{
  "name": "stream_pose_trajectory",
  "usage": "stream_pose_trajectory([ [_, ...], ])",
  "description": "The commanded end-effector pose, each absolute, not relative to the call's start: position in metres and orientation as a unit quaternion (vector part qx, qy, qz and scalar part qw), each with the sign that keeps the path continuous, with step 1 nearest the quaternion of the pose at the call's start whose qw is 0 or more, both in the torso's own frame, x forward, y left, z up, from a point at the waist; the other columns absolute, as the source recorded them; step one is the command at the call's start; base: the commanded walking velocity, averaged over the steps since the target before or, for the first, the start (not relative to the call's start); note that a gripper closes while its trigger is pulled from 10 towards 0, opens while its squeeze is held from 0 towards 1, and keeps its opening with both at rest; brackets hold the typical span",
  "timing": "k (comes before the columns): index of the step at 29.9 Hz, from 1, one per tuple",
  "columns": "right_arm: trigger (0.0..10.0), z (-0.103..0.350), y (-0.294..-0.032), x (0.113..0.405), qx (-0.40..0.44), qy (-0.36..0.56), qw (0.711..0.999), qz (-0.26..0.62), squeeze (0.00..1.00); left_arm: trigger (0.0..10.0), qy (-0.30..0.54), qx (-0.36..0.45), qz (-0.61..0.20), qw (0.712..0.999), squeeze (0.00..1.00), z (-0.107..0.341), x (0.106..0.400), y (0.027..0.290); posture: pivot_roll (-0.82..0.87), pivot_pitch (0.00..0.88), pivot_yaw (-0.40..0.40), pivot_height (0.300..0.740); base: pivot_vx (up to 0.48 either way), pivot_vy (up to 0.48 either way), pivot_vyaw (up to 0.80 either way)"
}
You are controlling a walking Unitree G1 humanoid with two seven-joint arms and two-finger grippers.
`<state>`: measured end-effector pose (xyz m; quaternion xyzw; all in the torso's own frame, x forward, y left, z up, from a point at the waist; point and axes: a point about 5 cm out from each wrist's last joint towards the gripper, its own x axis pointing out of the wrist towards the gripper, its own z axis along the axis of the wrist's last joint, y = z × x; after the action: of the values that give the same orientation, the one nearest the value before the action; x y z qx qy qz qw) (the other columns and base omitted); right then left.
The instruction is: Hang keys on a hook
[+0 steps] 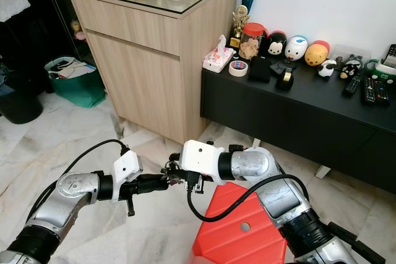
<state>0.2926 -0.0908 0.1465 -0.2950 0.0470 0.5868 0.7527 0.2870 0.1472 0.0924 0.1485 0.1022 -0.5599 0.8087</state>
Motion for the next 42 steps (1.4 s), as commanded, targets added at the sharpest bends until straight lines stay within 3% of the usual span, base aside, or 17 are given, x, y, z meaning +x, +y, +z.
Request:
stream_pose_trajectory([
  [1,10.0,0.151,-0.089,0.295,-0.299,0.042,0.751,0.587,0.04,0.0,0.095,0.150,-0.563,0.807,0.00,0.097,0.287,0.147,0.03,0.028,0.002,0.723,0.000,0.000,0.00],
  [2,10.0,0.150,-0.090,0.295,-0.297,0.044,0.753,0.585,0.42,0.0,0.095,0.150,-0.564,0.807,0.00,0.097,0.287,0.147,0.03,0.027,0.002,0.723,0.000,0.000,0.00],
  [3,10.0,0.150,-0.091,0.296,-0.294,0.048,0.757,0.582,1.00,0.0,0.096,0.150,-0.564,0.806,0.00,0.096,0.286,0.147,0.03,0.027,0.002,0.723,0.000,0.000,0.00],
  [12,10.0,0.139,-0.104,0.303,-0.360,0.079,0.743,0.559,1.00,0.0,0.123,0.169,-0.565,0.798,0.00,0.089,0.282,0.153,0.03,0.028,0.002,0.723,0.000,0.000,0.00],
  [22,10.0,0.124,-0.119,0.319,-0.381,0.114,0.777,0.488,1.00,0.0,0.156,0.199,-0.542,0.801,0.00,0.078,0.276,0.168,0.03,0.028,0.002,0.723,0.000,0.000,0.00],
  [25,10.0,0.111,-0.127,0.327,-0.370,0.136,0.810,0.433,1.00,0.0,0.175,0.234,-0.511,0.808,0.00,0.067,0.276,0.177,0.03,0.023,0.003,0.723,0.000,0.000,0.00],
  [26,10.0,0.098,-0.135,0.332,-0.351,0.160,0.840,0.383,0.06,0.0,0.175,0.236,-0.465,0.835,0.00,0.060,0.280,0.184,0.04,0.020,0.003,0.723,0.000,0.000,0.00],
  [27,10.0,0.090,-0.140,0.333,-0.337,0.174,0.854,0.357,0.00,0.0,0.174,0.243,-0.435,0.849,0.00,0.056,0.282,0.187,0.04,0.020,0.003,0.723,0.000,0.000,0.00],
  [28,10.0,0.080,-0.144,0.333,-0.315,0.192,0.869,0.331,0.00,0.9,0.176,0.246,-0.401,0.865,0.00,0.051,0.284,0.192,0.03,0.020,0.002,0.723,0.000,0.000,0.00],
  [29,10.0,0.073,-0.147,0.332,-0.299,0.204,0.877,0.316,0.00,0.9,0.179,0.248,-0.379,0.873,0.00,0.048,0.285,0.195,0.03,0.020,0.002,0.723,0.000,0.000,0.00],
  [30,10.0,0.066,-0.149,0.330,-0.281,0.216,0.885,0.302,0.00,8.5,0.183,0.242,-0.358,0.883,0.00,0.045,0.285,0.197,0.03,0.018,0.002,0.723,0.000,0.000,0.00],
  [31,10.0,0.058,-0.151,0.328,-0.261,0.229,0.893,0.286,0.00,10.0,0.190,0.227,-0.336,0.894,0.00,0.040,0.285,0.199,0.04,0.017,0.001,0.723,0.000,0.000,0.00],
  [33,10.0,0.031,-0.157,0.315,-0.193,0.271,0.914,0.232,0.00,10.0,0.235,0.202,-0.269,0.912,0.00,0.019,0.277,0.207,0.04,0.013,-0.002,0.723,0.000,0.000,0.00],
  [37,10.0,-0.008,-0.159,0.289,-0.086,0.335,0.925,0.157,0.00,10.0,0.327,0.174,-0.166,0.914,0.00,-0.018,0.255,0.222,0.04,0.009,0.000,0.723,0.000,0.000,0.00],
  [39,10.0,-0.026,-0.158,0.272,-0.061,0.368,0.918,0.136,0.00,10.0,0.379,0.183,-0.134,0.897,0.00,-0.035,0.236,0.231,0.04,0.009,0.000,0.723,0.000,0.000,0.00],
  [41,10.0,-0.037,-0.157,0.260,-0.051,0.388,0.911,0.128,0.00,10.0,0.400,0.251,-0.170,0.865,0.00,-0.046,0.221,0.232,0.04,0.009,-0.003,0.723,0.000,0.000,0.00],
  [42,10.0,-0.043,-0.157,0.253,-0.028,0.395,0.912,0.109,0.00,10.0,0.412,0.318,-0.214,0.827,0.00,-0.055,0.208,0.230,0.05,0.010,-0.004,0.723,0.000,0.000,0.00],
])
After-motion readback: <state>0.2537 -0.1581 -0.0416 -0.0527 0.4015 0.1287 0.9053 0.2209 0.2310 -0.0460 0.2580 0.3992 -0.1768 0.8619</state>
